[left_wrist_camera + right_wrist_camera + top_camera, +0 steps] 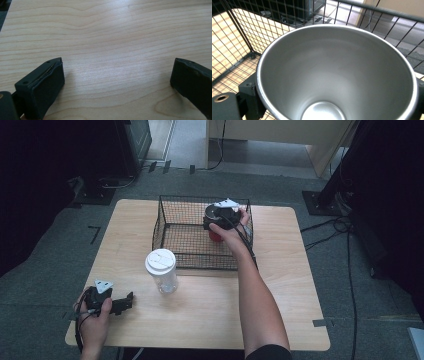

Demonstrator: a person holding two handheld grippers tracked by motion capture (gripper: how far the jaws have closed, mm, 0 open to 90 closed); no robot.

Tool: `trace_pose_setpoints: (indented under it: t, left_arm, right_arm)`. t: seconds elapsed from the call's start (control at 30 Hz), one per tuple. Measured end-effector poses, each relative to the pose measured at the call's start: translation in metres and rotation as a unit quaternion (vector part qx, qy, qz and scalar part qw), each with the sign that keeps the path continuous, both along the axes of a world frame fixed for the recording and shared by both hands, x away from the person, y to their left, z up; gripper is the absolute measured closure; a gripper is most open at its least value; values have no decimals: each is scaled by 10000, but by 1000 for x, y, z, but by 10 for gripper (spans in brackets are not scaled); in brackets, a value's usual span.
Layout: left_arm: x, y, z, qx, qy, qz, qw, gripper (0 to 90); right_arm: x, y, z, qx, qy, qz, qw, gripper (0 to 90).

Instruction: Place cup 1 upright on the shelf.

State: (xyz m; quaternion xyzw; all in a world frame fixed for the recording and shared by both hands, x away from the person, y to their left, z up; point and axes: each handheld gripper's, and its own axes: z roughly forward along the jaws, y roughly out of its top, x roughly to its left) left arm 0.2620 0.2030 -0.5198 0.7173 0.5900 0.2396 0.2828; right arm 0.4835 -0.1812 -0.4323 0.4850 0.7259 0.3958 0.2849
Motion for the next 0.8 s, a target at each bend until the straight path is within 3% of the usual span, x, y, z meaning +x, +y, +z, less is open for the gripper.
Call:
trace_pose_setpoints:
  t: [0.17,0.53,0.67,0.8]
  left_arm:
    - [0,0,0,-4,-8,5,10000,1]
    - [0,0,0,-3,-6,5,10000,1]
    - [0,0,0,-5,-6,7,10000,0]
    - [0,0,0,3,1,-2,10000,0]
  right_arm:
    - [5,-2,-6,163,93,-32,9998,74]
    - [4,-8,-5,161,331,-95,9993,69]
    - [3,-9,-4,183,456,-112,9987,4]
    - [2,-8,-1,275,479,-128,9984,0]
